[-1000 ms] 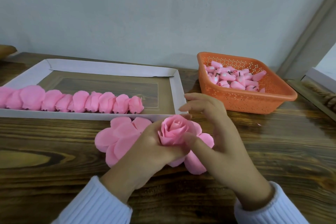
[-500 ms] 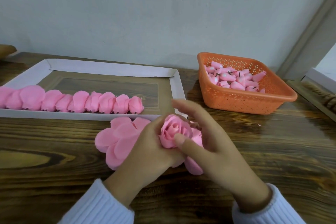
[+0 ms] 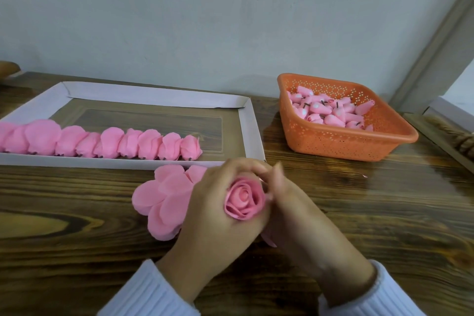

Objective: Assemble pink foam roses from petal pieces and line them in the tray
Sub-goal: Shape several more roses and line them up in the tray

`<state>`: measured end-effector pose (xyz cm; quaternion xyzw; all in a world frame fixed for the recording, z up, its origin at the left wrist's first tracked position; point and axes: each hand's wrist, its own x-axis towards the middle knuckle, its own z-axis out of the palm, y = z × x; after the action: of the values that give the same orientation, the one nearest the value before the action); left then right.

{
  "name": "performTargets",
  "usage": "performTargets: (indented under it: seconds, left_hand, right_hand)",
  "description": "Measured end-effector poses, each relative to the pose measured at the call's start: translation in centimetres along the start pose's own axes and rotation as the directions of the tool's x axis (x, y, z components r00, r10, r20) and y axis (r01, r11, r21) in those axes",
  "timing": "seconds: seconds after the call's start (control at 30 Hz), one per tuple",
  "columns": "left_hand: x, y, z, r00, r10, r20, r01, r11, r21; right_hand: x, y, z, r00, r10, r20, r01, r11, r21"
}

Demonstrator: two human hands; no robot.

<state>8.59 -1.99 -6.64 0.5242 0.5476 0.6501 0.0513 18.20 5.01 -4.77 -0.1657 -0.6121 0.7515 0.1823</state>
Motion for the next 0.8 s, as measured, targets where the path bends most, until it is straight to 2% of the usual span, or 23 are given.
performTargets:
  seconds: [0.1, 0.3, 0.4, 0.47, 0.53, 0.7, 0.8]
  left_hand:
    - [0.3, 0.6, -0.5, 0.989, -0.137, -0.058, 0.123, 0.970, -0.208]
    - [0.8, 0.5, -0.8, 0.949, -0.306, -0.071, 0.254, 0.879, -0.403]
    - [0.8, 0.3, -0.8, 0.938, -0.346, 0.030, 0.323, 0.838, -0.441]
    - [0.6, 0.1, -0.5, 0.894, -0.423, 0.149, 0.443, 0.786, -0.430]
    - [0.5, 0.1, -0.3, 0.846, -0.495, 0.199, 0.531, 0.747, -0.400]
    - [0.5, 0.1, -0.5, 0.878, -0.456, 0.144, 0.469, 0.763, -0.445]
    - [0.7, 0.2, -0.7, 0.930, -0.353, 0.099, 0.361, 0.835, -0.415]
  right_hand:
    - [0.3, -0.3, -0.3, 0.996, 0.083, 0.025, -0.087, 0.960, 0.265]
    - [0.5, 0.9, 0.2, 0.981, 0.104, 0.162, -0.163, 0.896, 0.413]
    - [0.6, 1.1, 0.4, 0.984, 0.098, 0.151, -0.155, 0.887, 0.434]
    - [0.7, 1.2, 0.4, 0.987, 0.122, 0.105, -0.155, 0.904, 0.399]
    - [0.9, 1.1, 0.5, 0.986, 0.144, 0.082, -0.165, 0.912, 0.375]
    - [0.8, 1.2, 0.6, 0.983, 0.113, 0.144, -0.161, 0.909, 0.384]
    - [0.9, 1.3, 0.8, 0.989, 0.074, 0.129, -0.119, 0.911, 0.395]
